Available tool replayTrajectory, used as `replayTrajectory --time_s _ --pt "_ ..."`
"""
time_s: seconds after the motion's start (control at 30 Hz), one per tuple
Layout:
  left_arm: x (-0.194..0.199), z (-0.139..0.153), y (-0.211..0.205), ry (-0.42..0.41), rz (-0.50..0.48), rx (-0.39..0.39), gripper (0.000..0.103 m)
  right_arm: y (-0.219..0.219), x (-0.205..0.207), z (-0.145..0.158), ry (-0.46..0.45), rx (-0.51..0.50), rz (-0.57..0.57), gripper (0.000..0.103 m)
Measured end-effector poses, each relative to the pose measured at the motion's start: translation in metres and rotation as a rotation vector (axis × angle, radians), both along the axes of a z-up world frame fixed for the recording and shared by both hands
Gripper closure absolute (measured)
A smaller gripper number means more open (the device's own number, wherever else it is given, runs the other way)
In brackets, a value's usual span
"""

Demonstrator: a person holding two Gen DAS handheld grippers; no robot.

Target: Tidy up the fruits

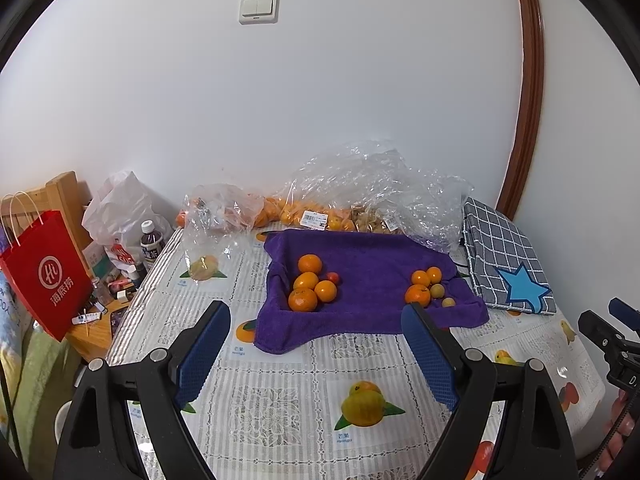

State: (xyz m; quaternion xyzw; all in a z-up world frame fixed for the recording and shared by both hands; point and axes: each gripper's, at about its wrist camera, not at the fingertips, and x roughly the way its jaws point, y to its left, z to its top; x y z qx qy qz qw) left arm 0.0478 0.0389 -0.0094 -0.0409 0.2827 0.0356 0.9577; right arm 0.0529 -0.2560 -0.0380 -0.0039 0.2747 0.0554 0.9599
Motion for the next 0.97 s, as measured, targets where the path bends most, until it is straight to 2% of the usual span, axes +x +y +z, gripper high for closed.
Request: replayTrajectory --time_s 0.97 --pt "0.0044 0.0043 -0.0004 0.003 0.017 0.01 0.016 -0.0018 -0.002 0.0037 -0.01 -0.004 0.004 0.004"
